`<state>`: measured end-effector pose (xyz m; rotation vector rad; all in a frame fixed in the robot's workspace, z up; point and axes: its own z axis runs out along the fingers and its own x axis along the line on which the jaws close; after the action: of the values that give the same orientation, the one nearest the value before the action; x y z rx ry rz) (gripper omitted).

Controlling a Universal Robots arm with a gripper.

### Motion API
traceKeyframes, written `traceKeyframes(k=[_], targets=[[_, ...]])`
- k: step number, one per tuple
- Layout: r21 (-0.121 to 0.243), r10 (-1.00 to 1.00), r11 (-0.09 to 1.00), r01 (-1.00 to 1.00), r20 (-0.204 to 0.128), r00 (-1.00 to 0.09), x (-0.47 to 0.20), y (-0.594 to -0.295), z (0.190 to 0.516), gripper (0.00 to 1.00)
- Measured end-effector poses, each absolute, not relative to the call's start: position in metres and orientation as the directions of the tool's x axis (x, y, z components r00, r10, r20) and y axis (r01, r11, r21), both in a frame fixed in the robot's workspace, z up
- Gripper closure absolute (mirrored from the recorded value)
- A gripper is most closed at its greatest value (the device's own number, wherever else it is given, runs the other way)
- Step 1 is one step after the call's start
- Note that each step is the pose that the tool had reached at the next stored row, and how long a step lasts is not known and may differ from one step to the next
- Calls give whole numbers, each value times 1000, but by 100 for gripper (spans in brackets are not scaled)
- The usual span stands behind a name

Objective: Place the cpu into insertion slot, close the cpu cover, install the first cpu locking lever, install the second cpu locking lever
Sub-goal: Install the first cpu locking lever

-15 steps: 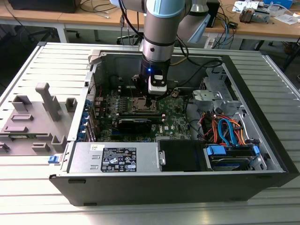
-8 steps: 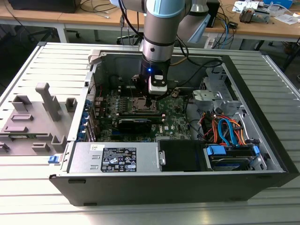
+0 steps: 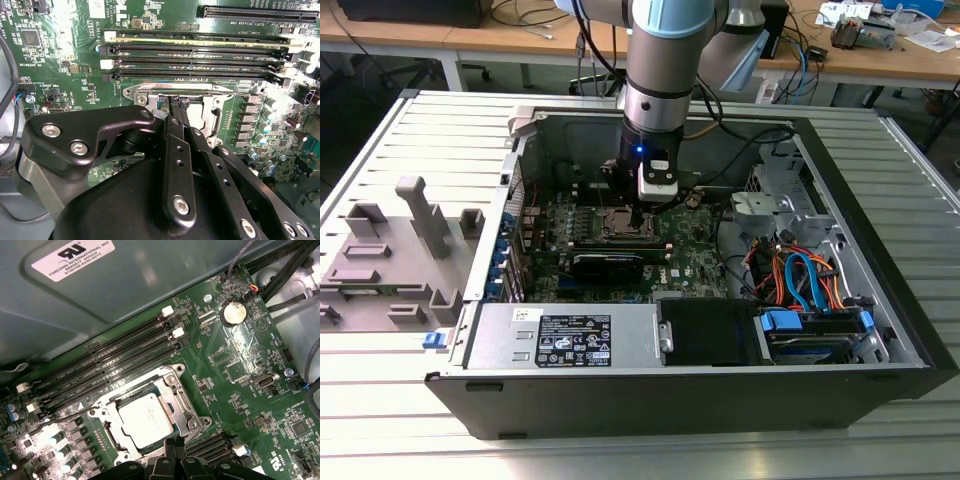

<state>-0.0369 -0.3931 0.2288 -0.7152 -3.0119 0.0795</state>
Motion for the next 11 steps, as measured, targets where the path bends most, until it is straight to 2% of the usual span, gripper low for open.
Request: traceKeyframes(k=[11], targets=[[-60, 434, 900, 432, 32, -900, -37, -393, 229, 89]])
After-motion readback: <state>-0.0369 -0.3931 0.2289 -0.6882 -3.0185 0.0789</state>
